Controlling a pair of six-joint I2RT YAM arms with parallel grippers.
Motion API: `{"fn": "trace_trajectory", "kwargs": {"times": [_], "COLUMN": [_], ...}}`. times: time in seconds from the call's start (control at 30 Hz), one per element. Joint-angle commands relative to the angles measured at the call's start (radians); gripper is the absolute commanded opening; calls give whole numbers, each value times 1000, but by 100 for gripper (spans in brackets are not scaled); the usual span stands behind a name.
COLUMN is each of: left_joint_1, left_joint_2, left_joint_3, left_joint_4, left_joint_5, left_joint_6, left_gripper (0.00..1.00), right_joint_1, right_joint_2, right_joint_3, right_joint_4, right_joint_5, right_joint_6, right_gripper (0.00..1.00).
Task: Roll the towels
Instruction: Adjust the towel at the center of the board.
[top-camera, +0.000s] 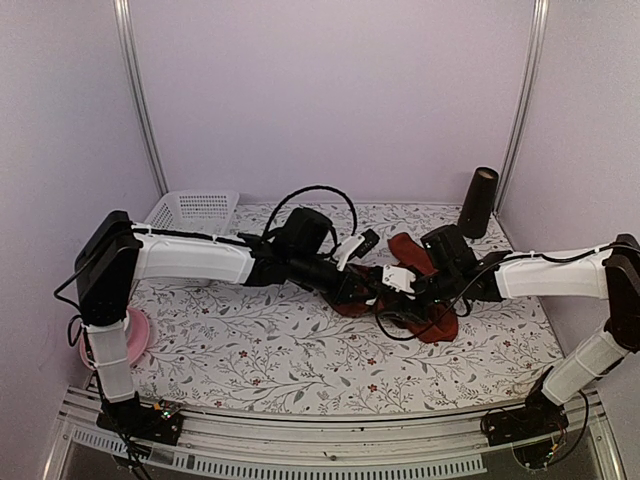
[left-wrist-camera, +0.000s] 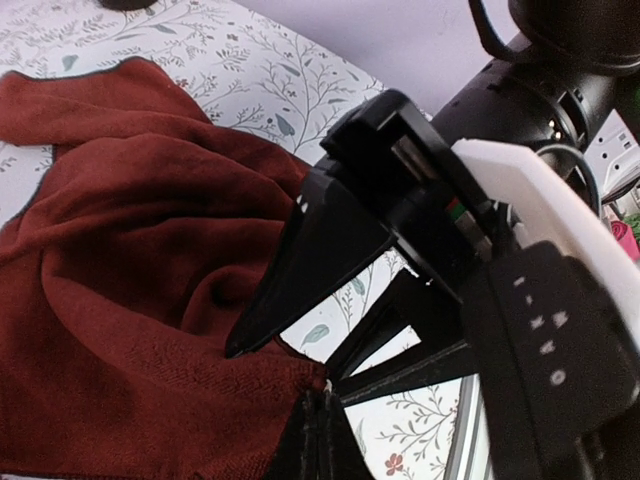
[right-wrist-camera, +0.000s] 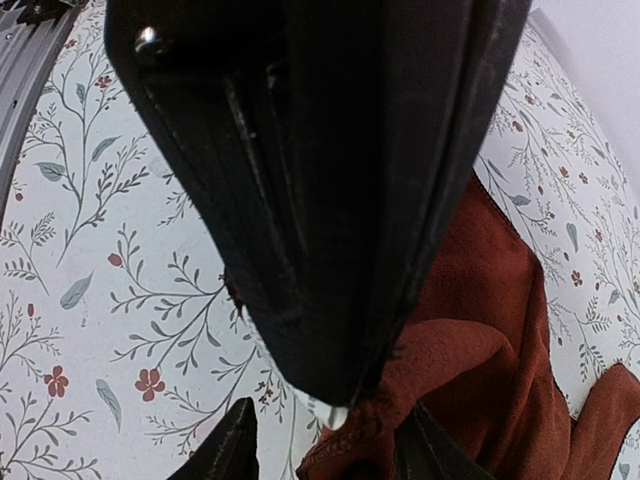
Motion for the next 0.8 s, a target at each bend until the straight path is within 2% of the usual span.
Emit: {"fn": "trace_trajectory", "kwargs": {"times": [0.0,0.1,0.17,0.2,0.33,0.43,0.5,0.7,0.77], "left_joint_1": [10,10,10,9,10,11,12,-17,-48], "left_joint_2": [18,17,18,17,1,-46,-85,-175,-202], "left_joint_3": [-18,-26,-33,-38,-66,-116,-157,-294,-368], "left_joint_4": [44,47,45,43,29,41,76,173,267], "left_joint_5": [28,30,40,39,23,-4,-15,-121,-175], "left_joint_6": [-13,-5,4,11,47,82,110,244,299], "left_gripper": [0,0,0,1,22,51,65,97,97], "right_joint_1": [35,47,47,47,46,42,36,1,-15], "right_joint_2": [36,55,59,56,40,36,37,55,63], "right_joint_3": [39,50,57,57,53,55,61,90,100], "right_joint_4": [22,22,19,20,11,-5,-17,-65,-83], "right_joint_5": [32,62,86,94,98,84,70,35,15], "right_joint_6": [41,43,45,45,31,19,16,23,30], "right_gripper": [37,22,8,4,3,3,3,3,3]}}
